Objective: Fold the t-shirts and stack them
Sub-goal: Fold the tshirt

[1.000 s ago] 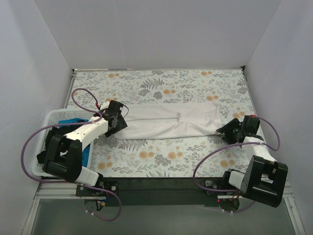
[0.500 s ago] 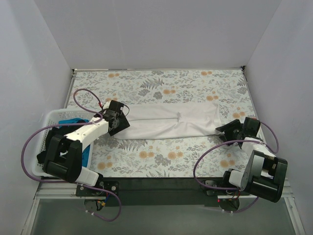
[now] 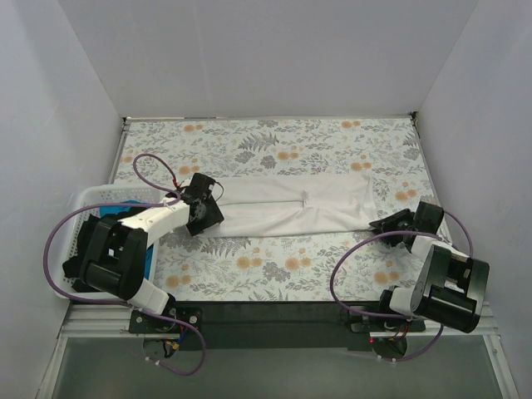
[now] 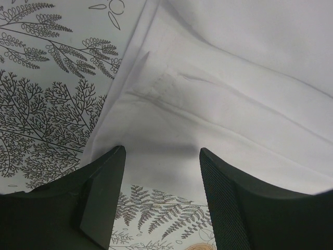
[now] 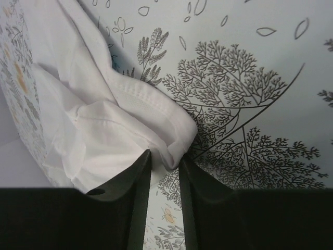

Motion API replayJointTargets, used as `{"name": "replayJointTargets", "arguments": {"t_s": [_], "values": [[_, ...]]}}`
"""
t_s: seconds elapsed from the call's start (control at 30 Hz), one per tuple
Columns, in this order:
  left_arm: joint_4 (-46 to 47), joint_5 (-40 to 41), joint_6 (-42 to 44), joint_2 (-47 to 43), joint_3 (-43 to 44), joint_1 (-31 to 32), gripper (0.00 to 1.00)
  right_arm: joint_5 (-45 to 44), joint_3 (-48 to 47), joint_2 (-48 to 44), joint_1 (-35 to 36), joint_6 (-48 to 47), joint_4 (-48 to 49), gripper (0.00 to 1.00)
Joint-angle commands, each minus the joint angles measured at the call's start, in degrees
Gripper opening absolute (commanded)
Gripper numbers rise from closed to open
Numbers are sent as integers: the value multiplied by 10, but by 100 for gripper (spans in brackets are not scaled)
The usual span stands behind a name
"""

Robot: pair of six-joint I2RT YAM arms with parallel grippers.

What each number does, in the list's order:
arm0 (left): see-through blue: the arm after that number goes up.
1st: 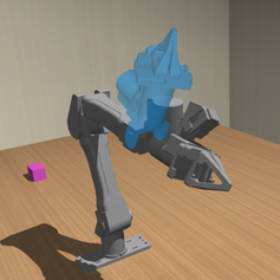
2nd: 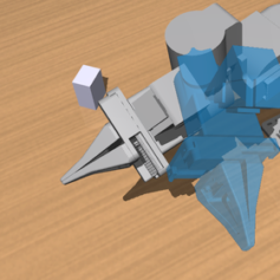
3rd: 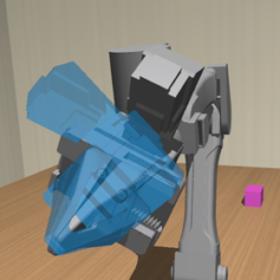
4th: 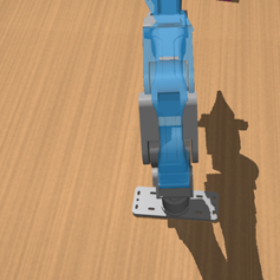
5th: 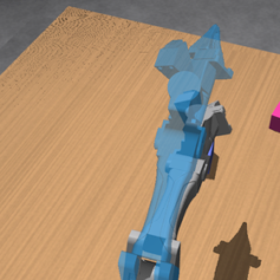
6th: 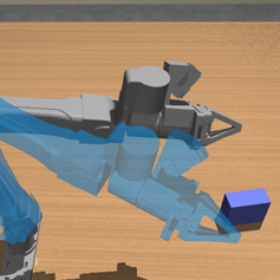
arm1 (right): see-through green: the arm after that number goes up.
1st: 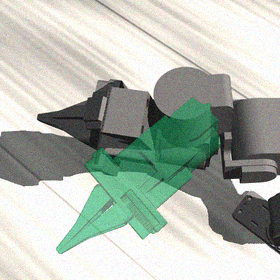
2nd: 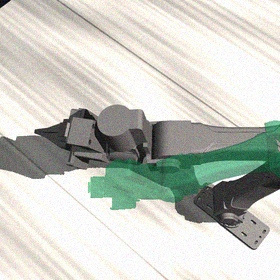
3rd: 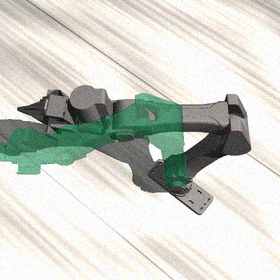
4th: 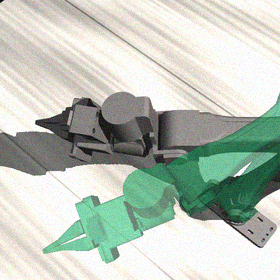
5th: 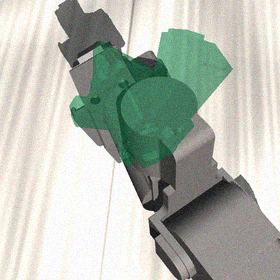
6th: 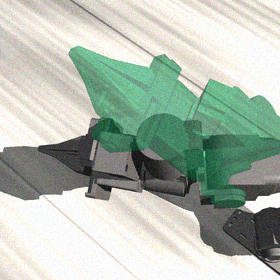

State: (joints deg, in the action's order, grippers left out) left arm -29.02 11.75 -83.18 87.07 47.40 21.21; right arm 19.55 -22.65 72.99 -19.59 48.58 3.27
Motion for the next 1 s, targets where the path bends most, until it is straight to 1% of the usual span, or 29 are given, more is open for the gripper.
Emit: {"name": "replayJointTargets", "arguments": {"t_s": [0.0, 0.03, 0.07, 0.17, 0.33, 0.43, 0.53, 0.57, 0.63, 0.67, 0.73, 0.77, 0.83, 0.87, 0.9, 0.97], "values": [[-15, -4, -16, 3, -5, 1, 58, -8, 15, 17, -13, -30, 4, 33], [-17, -1, -18, 6, -6, 1, 58, -7, 18, 18, -21, -35, 4, 27], [-24, 1, -20, 12, -6, 1, 58, -7, 20, 16, -26, -44, 4, 16], [-37, 8, -22, 17, -9, -1, 57, -4, 31, 11, -55, -72, -1, 1], [-52, 9, -30, 8, -26, -22, 56, -2, 31, 20, -98, -111, -15, 1], [-61, 10, -35, -8, -41, -42, 56, -11, 31, 22, -102, -125, -17, 2], [-64, 12, -40, -31, -44, -46, 56, -9, 34, 15, -103, -134, -20, 9], [-62, 10, -41, -38, -45, -46, 57, -7, 34, 11, -103, -138, -21, 16], [-54, -8, -37, -51, -41, -45, 62, 0, 36, -11, -103, -146, -25, 23], [-47, -19, -34, -63, -38, -44, 63, 0, 35, -21, -102, -147, -28, 31], [-42, -44, -24, -73, -23, -38, 66, -9, 37, -65, -99, -147, -32, 38], [-38, -49, -21, -80, -18, -35, 68, -16, 38, -84, -96, -145, -32, 45], [-37, -52, -9, -87, 1, -23, 70, -37, 38, -132, -79, -141, -48, 49], [-38, -52, -2, -88, 9, -21, 72, -43, 37, -145, -72, -141, -52, 50], [-38, -51, 10, -92, 16, -19, 73, -58, 32, -164, -65, -141, -54, 50], [-36, -47, 20, -95, 32, -17, 73, -66, 12, -171, -40, -149, -55, 50]]}}
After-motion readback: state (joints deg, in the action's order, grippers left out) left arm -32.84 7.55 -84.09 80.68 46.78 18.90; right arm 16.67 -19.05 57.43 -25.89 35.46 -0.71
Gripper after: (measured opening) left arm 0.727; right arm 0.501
